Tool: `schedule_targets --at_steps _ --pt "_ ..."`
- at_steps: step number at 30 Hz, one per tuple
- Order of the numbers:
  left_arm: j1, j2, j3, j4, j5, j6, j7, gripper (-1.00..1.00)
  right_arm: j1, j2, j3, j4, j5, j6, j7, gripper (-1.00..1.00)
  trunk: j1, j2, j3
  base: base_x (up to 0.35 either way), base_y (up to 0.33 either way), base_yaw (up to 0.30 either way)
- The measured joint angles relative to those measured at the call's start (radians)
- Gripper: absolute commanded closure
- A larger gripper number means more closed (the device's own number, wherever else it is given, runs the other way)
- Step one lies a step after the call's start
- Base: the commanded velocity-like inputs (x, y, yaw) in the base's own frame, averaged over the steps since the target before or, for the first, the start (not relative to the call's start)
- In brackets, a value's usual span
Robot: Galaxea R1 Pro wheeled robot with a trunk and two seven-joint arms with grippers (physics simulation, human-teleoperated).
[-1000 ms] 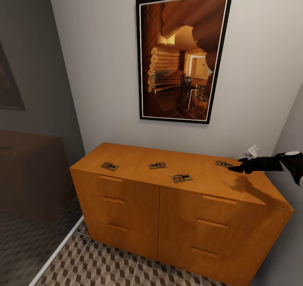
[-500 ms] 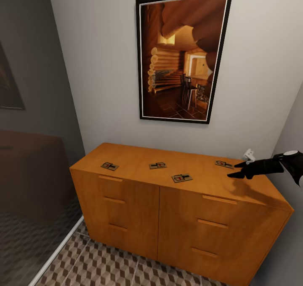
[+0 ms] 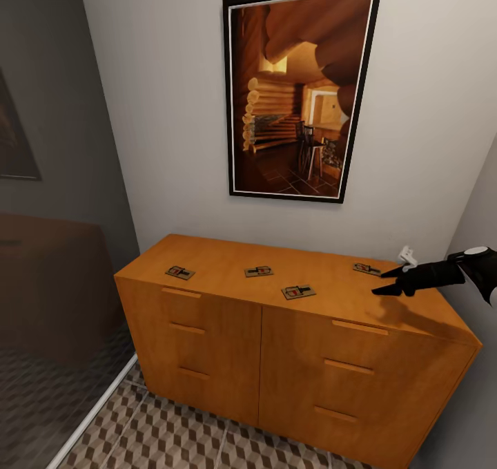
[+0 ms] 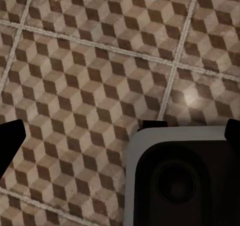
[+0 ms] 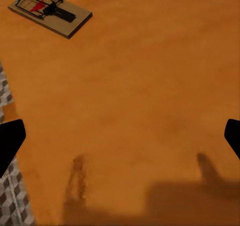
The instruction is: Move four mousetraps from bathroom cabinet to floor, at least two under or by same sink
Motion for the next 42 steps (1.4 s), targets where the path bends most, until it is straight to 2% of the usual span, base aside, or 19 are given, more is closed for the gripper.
schedule_targets --at_steps 7,19,30,42 --pt "0.000 0.000 0.000 0.000 0.000 0.000 0.000 -1.00 0.000 0.000 -0.001 0.000 0.000 0.000 0.070 -1.00 0.000 0.000 0.000 0.000 0.000 0.000" --pt "0.000 0.000 0.000 0.000 0.000 0.001 0.000 -1.00 0.000 0.001 0.000 0.000 0.007 0.000 0.135 -1.00 0.000 0.000 0.000 0.000 0.000 0.000" --pt "0.000 0.000 0.000 0.000 0.000 0.002 0.000 -1.00 0.000 0.004 0.000 0.000 0.043 0.001 0.151 -1.00 0.000 0.000 0.000 0.024 -0.004 0.000" --pt "0.000 0.000 0.000 0.000 0.000 0.002 0.000 -1.00 -0.001 0.006 0.000 0.000 0.070 0.001 0.151 -1.00 0.000 0.000 0.000 0.168 -0.065 0.000"
